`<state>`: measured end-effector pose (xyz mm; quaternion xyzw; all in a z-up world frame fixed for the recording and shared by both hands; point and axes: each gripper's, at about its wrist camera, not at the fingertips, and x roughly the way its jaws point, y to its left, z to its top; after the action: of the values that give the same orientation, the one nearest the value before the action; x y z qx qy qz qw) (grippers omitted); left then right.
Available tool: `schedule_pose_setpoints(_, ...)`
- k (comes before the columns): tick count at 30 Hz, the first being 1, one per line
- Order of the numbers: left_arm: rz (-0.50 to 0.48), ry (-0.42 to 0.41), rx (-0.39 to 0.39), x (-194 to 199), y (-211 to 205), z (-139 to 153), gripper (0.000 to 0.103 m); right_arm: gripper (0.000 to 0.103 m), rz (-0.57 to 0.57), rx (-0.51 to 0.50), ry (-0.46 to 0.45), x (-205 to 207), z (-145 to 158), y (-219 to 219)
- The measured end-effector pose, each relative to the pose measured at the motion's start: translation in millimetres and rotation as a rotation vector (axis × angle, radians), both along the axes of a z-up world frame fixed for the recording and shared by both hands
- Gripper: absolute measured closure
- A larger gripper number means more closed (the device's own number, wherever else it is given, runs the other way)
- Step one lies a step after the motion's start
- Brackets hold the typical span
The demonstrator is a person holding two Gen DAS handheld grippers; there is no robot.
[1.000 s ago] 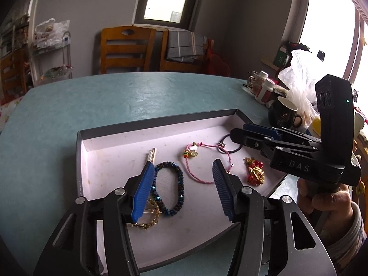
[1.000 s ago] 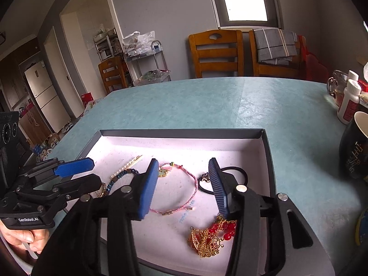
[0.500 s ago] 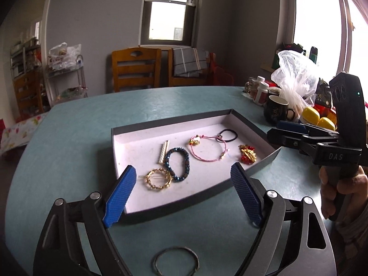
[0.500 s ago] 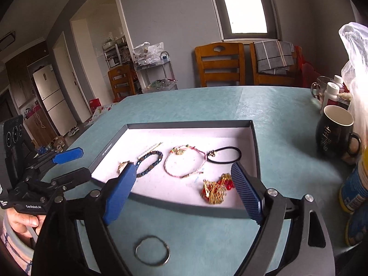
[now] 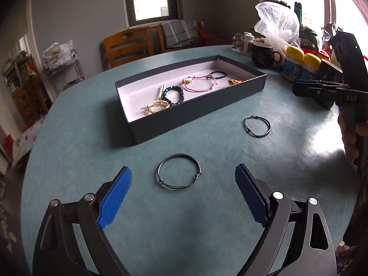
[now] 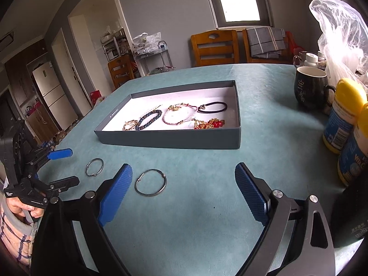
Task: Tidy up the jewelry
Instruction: 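Move the open left gripper toward the silver bangle on the table, then close the left gripper on the thin wire bangle while the right moves toward the clasp bangle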
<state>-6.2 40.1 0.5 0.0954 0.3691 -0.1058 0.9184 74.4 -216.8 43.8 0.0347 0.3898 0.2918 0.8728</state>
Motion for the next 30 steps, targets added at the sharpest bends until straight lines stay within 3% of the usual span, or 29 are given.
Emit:
schedule_pose_setpoints(9, 0.043, 0.107, -0.032, 24.8, 1.9, -17.7, 0.014, 0.011, 0.020, -0.010, 0.030, -5.7, -9.6, 4.2)
schedule_pose_setpoints(11, 0.044, 0.126, -0.035, 26.8, 2.2, -20.2, 0.022, 0.011, 0.025, -0.010, 0.040, -4.8, -13.3, 6.1)
schedule_pose_setpoints(12, 0.048, 0.138, -0.031, 27.8, 2.4, -22.2, 0.034, 0.011, 0.030, -0.019, 0.051, -3.7, -15.3, 7.7)
schedule_pose_setpoints(16, 0.037, 0.141, -0.044, 28.0, 0.8, -23.1, 0.038, 0.010, 0.045, -0.025, 0.056, -4.1, -16.3, 10.0)
schedule_pose_setpoints(18, 0.011, 0.141, -0.064, 27.6, 1.3, -22.0, 0.037, 0.009, 0.055, -0.025, 0.062, -3.8, -17.5, 10.7)
schedule_pose_setpoints(21, -0.035, 0.118, 0.023, 27.0, -3.0, -22.0, 0.033, 0.009, 0.078, -0.032, 0.080, -2.6, -19.9, 14.1)
schedule_pose_setpoints(27, -0.267, 0.079, 0.104, 23.1, -9.9, -20.3, 0.024, 0.009, 0.170, -0.082, 0.119, -3.4, -27.8, 31.1)
schedule_pose_setpoints(30, -0.345, 0.088, 0.083, 28.9, -4.1, -20.8, 0.024, 0.009, 0.214, -0.124, 0.127, -5.9, -31.8, 40.9)
